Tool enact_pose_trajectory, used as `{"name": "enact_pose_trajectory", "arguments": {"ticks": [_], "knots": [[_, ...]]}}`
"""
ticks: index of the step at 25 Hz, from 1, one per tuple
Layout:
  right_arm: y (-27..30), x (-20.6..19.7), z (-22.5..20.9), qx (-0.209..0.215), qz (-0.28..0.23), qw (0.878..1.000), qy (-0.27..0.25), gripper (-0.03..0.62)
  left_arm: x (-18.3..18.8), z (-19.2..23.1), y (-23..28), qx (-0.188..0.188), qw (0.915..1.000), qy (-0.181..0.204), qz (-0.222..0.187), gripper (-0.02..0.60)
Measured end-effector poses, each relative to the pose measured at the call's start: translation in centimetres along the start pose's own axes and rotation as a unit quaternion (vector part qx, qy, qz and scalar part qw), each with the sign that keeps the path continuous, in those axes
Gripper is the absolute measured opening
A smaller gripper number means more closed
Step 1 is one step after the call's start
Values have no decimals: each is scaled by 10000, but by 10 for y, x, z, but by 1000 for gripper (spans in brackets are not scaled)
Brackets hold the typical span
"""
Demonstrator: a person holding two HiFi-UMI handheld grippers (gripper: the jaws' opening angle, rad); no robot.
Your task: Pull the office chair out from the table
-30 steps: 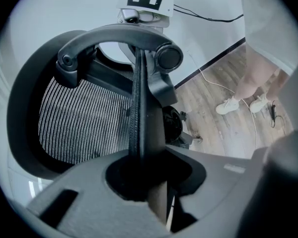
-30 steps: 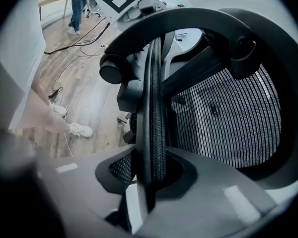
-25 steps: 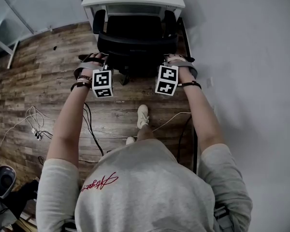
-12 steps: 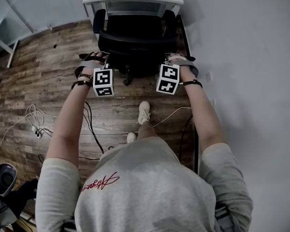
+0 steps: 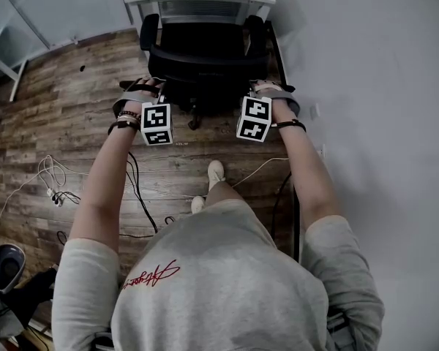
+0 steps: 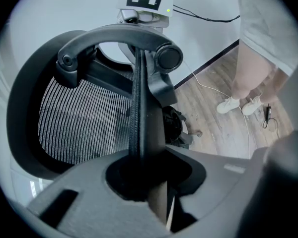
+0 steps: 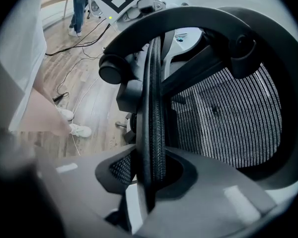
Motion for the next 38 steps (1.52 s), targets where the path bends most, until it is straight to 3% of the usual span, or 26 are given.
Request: {"name": "enact_pose_trajectory", "arguments": {"ticks": [12, 26, 38], "knots": [[-9, -7, 3, -3, -39, 10000, -53, 83, 7, -2, -11, -23, 10000, -30, 33, 69], [-41, -27, 79, -131, -103, 9998, -55, 83, 35, -68, -58, 115, 9999, -27, 110, 69], [-65, -30, 77, -55, -116, 9998, -121, 83, 37, -64, -82, 43, 9999, -86, 118, 69]]}}
Point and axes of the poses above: the fingertips, and each gripper's own axes: y forward along the fingers, z to its left, x out of its top, the point moved 2 cm from there along -y, backward along the fingers, and after that the axes turned 13 degrees about z, right-handed, at the moved point
